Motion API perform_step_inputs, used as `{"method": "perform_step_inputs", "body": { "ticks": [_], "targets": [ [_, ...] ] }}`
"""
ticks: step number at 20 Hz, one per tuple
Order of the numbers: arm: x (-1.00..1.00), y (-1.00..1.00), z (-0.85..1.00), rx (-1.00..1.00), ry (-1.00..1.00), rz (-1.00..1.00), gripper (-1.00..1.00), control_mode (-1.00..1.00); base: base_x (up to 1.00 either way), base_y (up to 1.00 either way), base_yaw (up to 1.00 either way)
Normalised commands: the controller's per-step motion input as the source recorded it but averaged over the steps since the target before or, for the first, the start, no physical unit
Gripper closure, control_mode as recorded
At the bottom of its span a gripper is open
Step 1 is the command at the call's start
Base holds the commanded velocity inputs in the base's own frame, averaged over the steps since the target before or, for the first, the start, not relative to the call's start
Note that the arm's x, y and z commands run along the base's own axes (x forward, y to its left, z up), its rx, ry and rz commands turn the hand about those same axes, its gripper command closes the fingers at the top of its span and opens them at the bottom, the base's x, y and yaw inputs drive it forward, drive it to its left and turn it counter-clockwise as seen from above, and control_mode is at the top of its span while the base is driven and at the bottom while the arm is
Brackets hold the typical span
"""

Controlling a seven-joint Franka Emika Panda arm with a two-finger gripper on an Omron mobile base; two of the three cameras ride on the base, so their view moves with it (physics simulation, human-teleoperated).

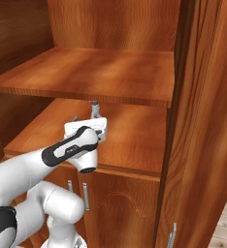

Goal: Grab the spray bottle from the cabinet, then place it next to the cutting board for sanitizing. Then grab the dish brush from the countertop next to the sink and place it next to the cutting board.

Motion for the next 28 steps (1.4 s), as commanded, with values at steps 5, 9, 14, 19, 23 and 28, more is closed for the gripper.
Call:
{"method": "perform_step_inputs", "body": {
  "ticks": [5, 9, 14, 19, 23, 28],
  "targets": [
    [0.18, 0.00, 0.00, 0.00, 0.00, -0.09, -1.00, -1.00, 0.00, 0.00, 0.00],
    [0.08, 0.00, 0.00, 0.00, 0.00, -0.10, -1.00, -1.00, 0.00, 0.00, 0.00],
    [0.18, 0.03, 0.00, 0.00, 0.00, -0.04, -1.00, -1.00, 0.00, 0.00, 0.00],
    [0.18, 0.02, 0.00, 0.00, 0.00, -0.03, -1.00, -1.00, 0.00, 0.00, 0.00],
    [0.06, 0.00, 0.00, 0.00, 0.00, 0.00, -1.00, -1.00, 0.00, 0.00, 0.00],
    [0.13, 0.00, -0.01, 0.00, 0.00, 0.00, -1.00, -1.00, 0.00, 0.00, 0.00]
  ]
}}
